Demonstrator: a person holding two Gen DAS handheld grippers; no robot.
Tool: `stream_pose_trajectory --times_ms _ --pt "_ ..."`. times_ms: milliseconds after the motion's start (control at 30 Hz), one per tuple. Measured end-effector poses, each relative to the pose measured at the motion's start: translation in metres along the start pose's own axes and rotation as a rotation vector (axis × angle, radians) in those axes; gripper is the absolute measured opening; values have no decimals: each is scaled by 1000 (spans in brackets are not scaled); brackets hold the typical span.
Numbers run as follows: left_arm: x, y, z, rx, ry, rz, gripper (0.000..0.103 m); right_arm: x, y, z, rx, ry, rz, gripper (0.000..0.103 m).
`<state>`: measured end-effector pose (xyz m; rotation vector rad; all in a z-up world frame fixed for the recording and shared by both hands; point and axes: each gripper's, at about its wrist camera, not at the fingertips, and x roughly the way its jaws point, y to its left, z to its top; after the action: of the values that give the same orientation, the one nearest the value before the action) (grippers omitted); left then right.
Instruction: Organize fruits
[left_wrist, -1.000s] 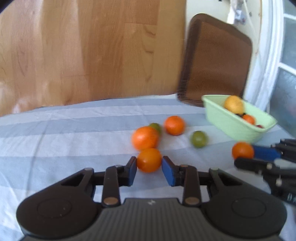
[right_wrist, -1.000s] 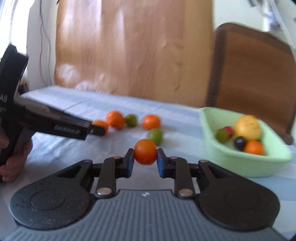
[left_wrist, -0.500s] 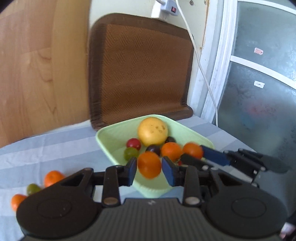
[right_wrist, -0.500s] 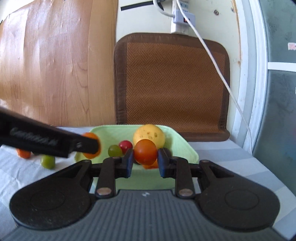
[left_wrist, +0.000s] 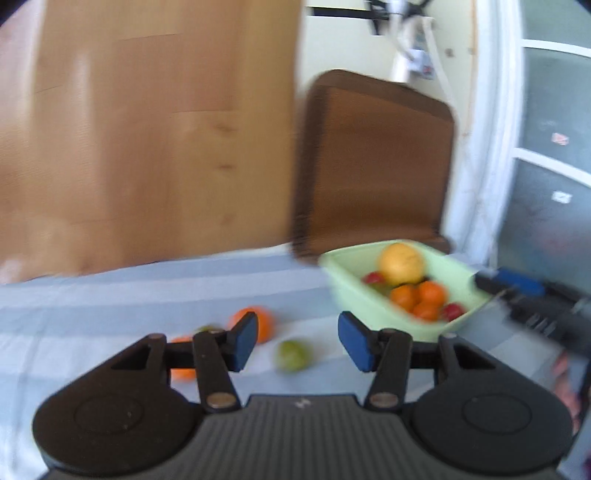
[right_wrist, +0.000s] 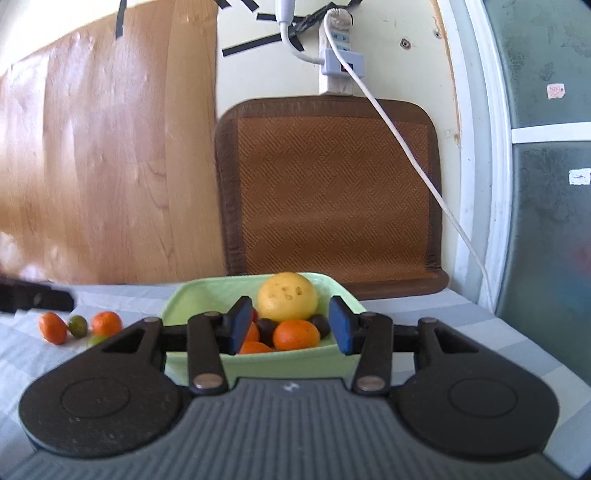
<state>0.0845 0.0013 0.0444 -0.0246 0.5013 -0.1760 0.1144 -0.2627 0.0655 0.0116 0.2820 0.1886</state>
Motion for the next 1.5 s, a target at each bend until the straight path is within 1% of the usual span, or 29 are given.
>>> stream_pose_trajectory --times_ms 100,167,200,233,267,333,400,467,533,600,633,667,700,733,767,800,867,900,933,967,1000,1033,1067,1100,1167,1400,1500 --pt "-12 29 -27 -44 18 113 49 -8 10 1 47 -10 47 48" --pt "-17 37 -40 -57 -4 188 49 -16 29 2 22 -35 69 48" --pt "-20 41 -42 -72 -18 208 47 -20 40 1 2 -51 77 48" --pt "-24 42 -41 -83 -49 200 47 -25 52 -1 -18 -67 91 48" --pt "-29 40 -41 -72 -93 213 47 -30 62 -2 -32 -81 102 48" --pt "-34 29 -42 -10 -159 253 48 -38 82 -7 -61 -123 104 48" --pt "-38 20 -44 33 -194 257 49 -46 99 -14 -104 -160 92 48" --pt "-42 16 -44 48 -232 269 51 -51 112 -22 -161 -194 75 49" --pt "-46 17 -44 36 -244 273 57 -56 122 -25 -233 -227 64 49" --pt "-46 20 -44 12 -239 276 57 -60 125 -26 -265 -252 48 51" --pt "-45 22 -44 2 -237 277 57 -60 125 -26 -269 -255 40 56" --pt "-46 23 -44 -5 -237 278 57 -60 124 -25 -265 -252 35 63" --pt "-47 23 -45 -8 -241 279 58 -59 122 -24 -256 -249 26 66" --pt "-48 22 -46 -5 -247 282 59 -58 120 -23 -242 -246 15 73" --pt "-50 21 -47 0 -255 286 61 -58 118 -22 -229 -244 3 77" --pt "-51 20 -48 6 -265 290 64 -57 116 -22 -219 -244 -6 78" --pt "-53 17 -50 17 -284 300 75 -57 116 -22 -212 -239 -11 85" --pt "-55 15 -51 24 -296 310 86 -56 116 -22 -215 -235 -8 88" --pt "-57 13 -52 30 -308 319 90 -58 118 -24 -223 -236 -6 92" --pt "-59 11 -52 38 -320 328 90 -58 119 -24 -229 -242 -11 96" --pt "-60 9 -53 47 -330 337 91 -60 120 -25 -234 -252 -16 97" --pt "-61 7 -54 55 -338 344 96 -61 121 -26 -237 -261 -18 99" --pt "-63 5 -55 61 -348 352 99 -62 121 -26 -236 -267 -21 102" --pt "-65 4 -56 63 -362 359 103 -63 120 -26 -234 -268 -21 103" --pt "-68 4 -57 56 -378 373 103 -62 119 -26 -225 -266 -25 103" --pt "-71 15 -57 -18 -368 394 103 -64 118 -26 -214 -280 -34 103" --pt "-74 13 -59 -13 -392 401 103 -63 115 -25 -196 -269 -35 103"
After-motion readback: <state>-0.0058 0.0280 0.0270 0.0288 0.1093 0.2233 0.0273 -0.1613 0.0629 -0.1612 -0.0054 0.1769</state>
